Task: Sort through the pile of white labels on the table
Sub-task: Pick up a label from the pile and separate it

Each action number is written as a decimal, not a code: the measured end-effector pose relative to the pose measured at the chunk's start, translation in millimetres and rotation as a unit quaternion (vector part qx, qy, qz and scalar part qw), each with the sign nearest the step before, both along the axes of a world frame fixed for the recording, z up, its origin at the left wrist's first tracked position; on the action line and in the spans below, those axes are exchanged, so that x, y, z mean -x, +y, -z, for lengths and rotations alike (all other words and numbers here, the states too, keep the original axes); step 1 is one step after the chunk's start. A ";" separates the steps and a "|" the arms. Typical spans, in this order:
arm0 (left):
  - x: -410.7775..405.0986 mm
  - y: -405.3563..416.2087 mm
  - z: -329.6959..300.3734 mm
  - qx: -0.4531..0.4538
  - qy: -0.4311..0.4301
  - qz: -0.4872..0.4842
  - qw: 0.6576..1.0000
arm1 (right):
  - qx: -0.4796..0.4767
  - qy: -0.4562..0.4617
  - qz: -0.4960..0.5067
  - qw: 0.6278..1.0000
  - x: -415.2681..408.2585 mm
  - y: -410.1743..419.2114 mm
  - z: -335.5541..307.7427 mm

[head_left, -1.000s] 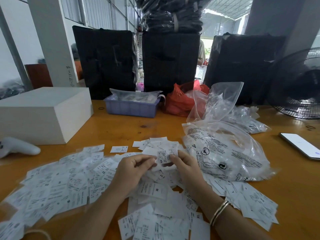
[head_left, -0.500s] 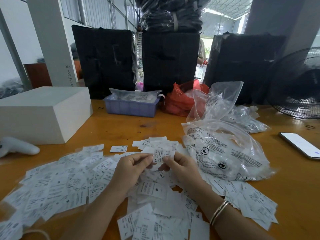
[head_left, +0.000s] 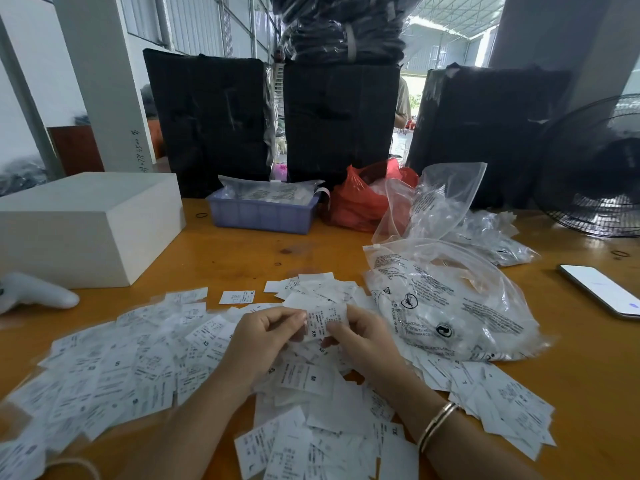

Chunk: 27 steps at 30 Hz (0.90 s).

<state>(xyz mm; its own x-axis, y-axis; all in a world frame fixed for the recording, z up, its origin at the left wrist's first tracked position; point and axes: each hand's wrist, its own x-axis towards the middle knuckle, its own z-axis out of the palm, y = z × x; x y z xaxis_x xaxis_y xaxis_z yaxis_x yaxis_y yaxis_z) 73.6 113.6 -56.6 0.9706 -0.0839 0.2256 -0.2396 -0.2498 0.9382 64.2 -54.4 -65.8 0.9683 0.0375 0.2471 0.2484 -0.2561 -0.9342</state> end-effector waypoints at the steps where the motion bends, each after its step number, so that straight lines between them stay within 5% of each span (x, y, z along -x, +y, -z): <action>1: 0.4 -0.2 -0.1 0.000 0.002 -0.001 1.000 | -0.002 0.001 -0.005 1.000 1.1 0.5 -0.7; 16: 1.8 3.0 -1.0 0.002 0.055 0.072 0.996 | 0.101 -0.020 0.006 0.995 -0.8 3.3 1.1; 22: 2.3 0.3 -0.7 -0.009 0.038 0.040 0.998 | 0.006 -0.051 0.051 0.997 -3.7 -1.1 0.9; 27: 2.3 -0.6 0.3 0.001 0.048 0.033 0.998 | 0.086 -0.077 0.002 0.993 0.1 2.1 -2.0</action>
